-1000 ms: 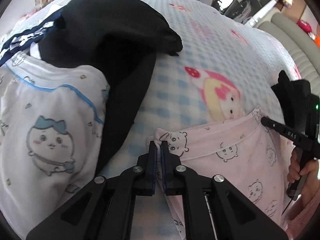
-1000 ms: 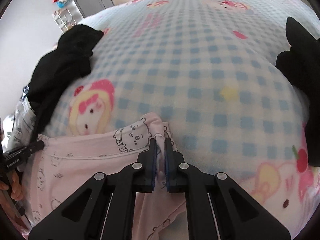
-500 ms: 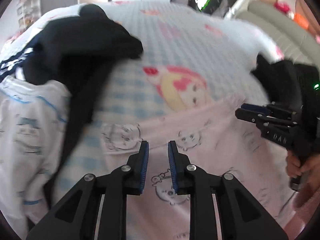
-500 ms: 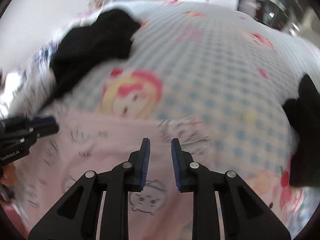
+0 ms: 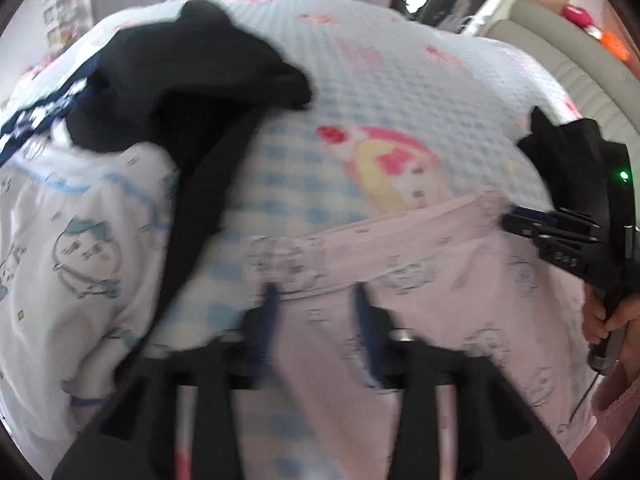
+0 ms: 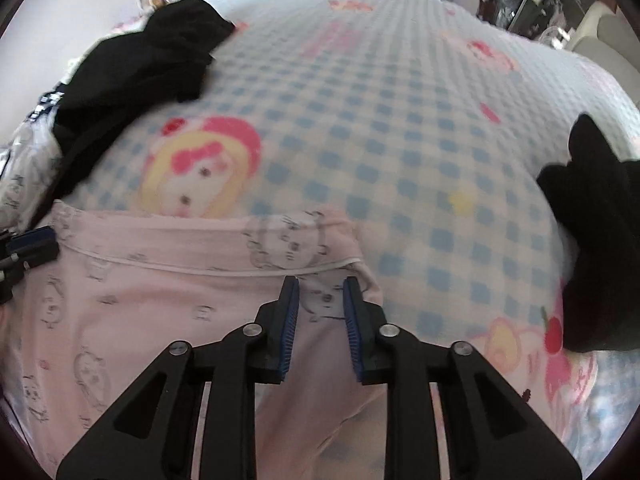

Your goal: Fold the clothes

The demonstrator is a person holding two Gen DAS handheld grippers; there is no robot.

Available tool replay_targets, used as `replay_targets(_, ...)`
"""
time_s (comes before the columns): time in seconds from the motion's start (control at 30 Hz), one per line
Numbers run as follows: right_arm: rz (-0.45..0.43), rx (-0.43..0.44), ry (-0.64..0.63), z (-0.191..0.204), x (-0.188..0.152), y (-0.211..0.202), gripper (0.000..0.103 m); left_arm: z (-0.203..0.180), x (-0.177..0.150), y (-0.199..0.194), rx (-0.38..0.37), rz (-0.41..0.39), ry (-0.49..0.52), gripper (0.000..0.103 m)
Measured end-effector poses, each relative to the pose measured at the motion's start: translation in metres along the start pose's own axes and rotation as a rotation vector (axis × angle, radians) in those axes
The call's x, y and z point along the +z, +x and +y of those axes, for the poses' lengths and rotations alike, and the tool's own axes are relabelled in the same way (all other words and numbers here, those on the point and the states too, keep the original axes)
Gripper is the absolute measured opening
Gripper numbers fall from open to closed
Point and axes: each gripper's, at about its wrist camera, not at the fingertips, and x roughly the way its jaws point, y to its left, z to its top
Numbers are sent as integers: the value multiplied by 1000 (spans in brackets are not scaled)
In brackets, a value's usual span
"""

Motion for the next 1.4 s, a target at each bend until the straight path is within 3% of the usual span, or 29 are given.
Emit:
replay_targets(0.13,13,50,-43,23,2,4,24,-26,2,9,19,0,71,56)
replay_targets(0.27,44,24,-84,31,-8,22,24,-9,-2,23,62,46,51,56)
replay_targets(0.4,16,-24,11,-4,-12,13,24,20,-4,15,26,66,-16,40)
replay_targets(0.47,2,-63,56,-22,-12,6,23,28,-3,5,26,50,-59,40)
replay_targets(0.53,-21,-62,121,-35,-12,-8,24,27,-2,-6,19,12,-89,49)
replay_targets(0.7,-43,39,27,4,-23,-27,25,-6,-13,-5,-59,33,-30,49)
replay_targets(0.8,10,38,-41,33,-32,-15,25,-13,-21,6,-1,71,21,49)
replay_targets(1.0,25,-53,-65,31,-47,-9,25,34,-18,-10,121,49,-77,49)
replay_targets(1.1,3,-56,-20,19,-40,-15,25,52,-13,-19,61,26,-153,49)
replay_targets(1.17,-20,-49,8,14,-32,-17,25,45,-8,-17,45,10,-123,49)
replay_targets(1.23,-40,-51,32,12,-24,-17,26,35,-4,-8,68,14,-75,49)
replay_targets(1.4,46,-98,26,3,-16,17,25,44,4,11,168,60,-73,51)
